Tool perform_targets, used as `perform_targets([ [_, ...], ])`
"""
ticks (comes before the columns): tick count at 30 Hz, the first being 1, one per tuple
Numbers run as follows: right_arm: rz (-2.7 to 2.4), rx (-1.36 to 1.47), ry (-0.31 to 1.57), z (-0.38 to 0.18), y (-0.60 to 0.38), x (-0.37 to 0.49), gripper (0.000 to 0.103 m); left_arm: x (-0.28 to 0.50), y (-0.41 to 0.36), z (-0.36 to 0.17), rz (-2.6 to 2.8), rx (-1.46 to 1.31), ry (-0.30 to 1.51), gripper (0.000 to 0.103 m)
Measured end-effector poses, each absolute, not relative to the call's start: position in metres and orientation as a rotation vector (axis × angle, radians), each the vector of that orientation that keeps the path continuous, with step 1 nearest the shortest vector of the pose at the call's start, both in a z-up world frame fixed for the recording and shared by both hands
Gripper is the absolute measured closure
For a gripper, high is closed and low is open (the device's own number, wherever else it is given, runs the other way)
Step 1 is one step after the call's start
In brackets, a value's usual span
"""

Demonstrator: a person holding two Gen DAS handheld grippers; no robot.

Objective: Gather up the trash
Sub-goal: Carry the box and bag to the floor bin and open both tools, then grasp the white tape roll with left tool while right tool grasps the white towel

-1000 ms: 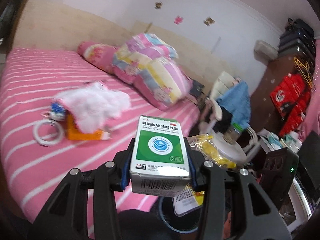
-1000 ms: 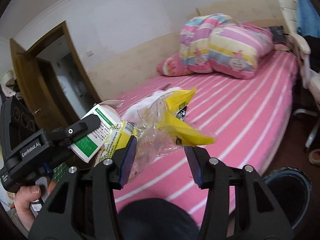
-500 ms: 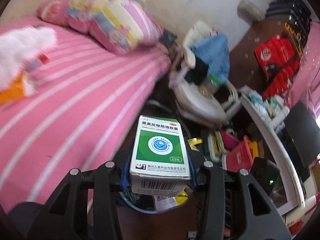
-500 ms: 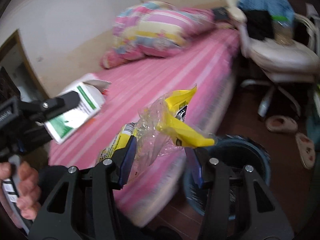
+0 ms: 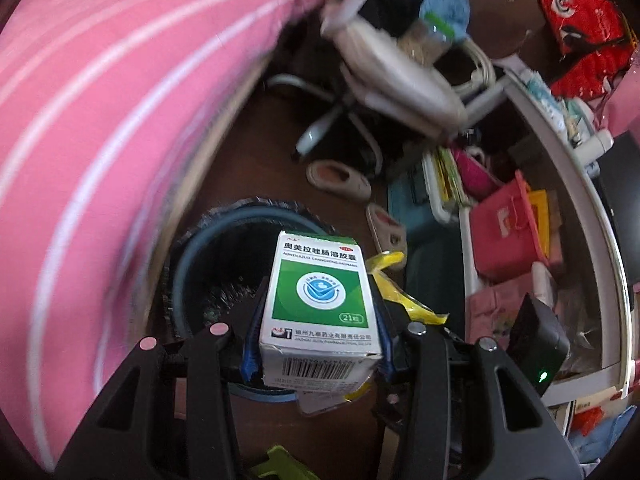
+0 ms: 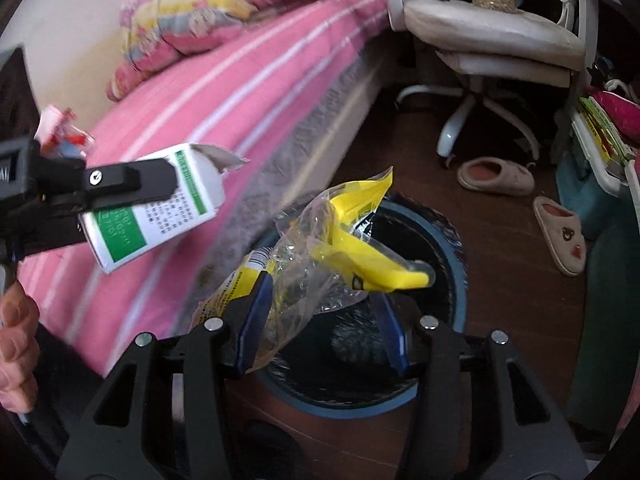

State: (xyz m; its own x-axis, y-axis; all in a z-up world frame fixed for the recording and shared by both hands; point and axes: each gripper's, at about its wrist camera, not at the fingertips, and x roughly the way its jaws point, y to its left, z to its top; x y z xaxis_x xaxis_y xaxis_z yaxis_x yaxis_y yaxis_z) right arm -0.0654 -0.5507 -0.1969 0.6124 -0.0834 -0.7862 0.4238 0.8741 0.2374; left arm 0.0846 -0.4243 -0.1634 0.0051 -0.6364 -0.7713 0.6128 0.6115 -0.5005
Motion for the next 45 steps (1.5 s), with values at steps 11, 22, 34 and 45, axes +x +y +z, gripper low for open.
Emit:
perform_targets([
  [11, -0.383, 0.447, 0.916, -0.208, -0.555, -0.08, 0.018, 0.101, -0.425, -0.187, -0.883, -0.028, 1.293, 0.014],
  [22, -0.254, 0.368, 0.779, -0.128, -0.505, -0.067, 0.017, 0.094, -0.364, -0.108, -0.838, -0.224, 1.058, 0.014],
  [34, -0.011, 0.294, 0.599, -0.018, -0.392, -0.034, 0.014, 0.081, -0.198, -0.014, -0.758, -0.504, 0.764, 0.013],
  [45, 0.192, 0.26, 0.579, 0.017, -0.285, 0.039, 0.012, 0.099, -0.014, -0.031, -0.452, -0.579, 0.726, 0.012],
])
